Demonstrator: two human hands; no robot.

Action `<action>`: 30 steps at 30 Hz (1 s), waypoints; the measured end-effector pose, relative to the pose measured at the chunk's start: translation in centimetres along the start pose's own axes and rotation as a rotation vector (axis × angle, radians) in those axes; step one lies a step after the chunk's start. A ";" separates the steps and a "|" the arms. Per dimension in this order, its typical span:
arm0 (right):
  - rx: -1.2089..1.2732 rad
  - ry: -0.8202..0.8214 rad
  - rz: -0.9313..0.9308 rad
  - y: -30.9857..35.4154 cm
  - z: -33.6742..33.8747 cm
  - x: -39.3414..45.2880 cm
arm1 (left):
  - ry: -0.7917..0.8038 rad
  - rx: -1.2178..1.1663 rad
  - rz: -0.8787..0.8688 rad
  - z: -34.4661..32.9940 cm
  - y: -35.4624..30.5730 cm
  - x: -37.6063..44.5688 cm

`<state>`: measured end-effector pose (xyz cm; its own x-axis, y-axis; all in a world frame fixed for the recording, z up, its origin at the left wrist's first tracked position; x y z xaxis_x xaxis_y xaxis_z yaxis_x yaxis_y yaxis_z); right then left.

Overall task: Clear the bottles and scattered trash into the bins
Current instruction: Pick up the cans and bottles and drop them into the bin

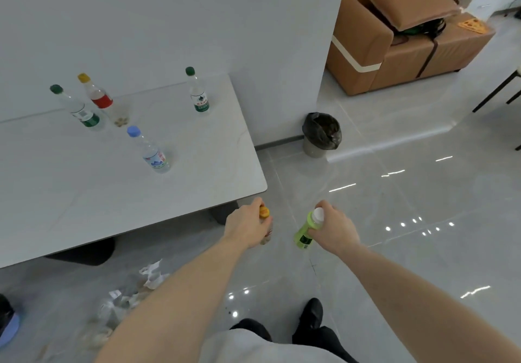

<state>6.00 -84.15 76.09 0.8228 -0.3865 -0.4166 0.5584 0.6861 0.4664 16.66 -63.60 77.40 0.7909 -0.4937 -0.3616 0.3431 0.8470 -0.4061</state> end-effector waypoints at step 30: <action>-0.048 0.076 0.020 -10.4 24.7 40.7 | -0.020 -0.072 0.157 6.7 -19.9 41.8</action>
<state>36.27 -122.25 73.51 0.8223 -0.3263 -0.4663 0.5349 0.7227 0.4376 46.30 -99.77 75.96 0.8424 -0.3513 -0.4086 0.1777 0.8970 -0.4048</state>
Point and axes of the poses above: each hand's wrist, its own x-axis towards the middle knuckle, its own z-axis out of the back of the hand, y = z × x, the point moved 8 cm from there along x, towards the middle knuckle, and after that the axes turned 5 degrees about y, right-handed, at the moved point
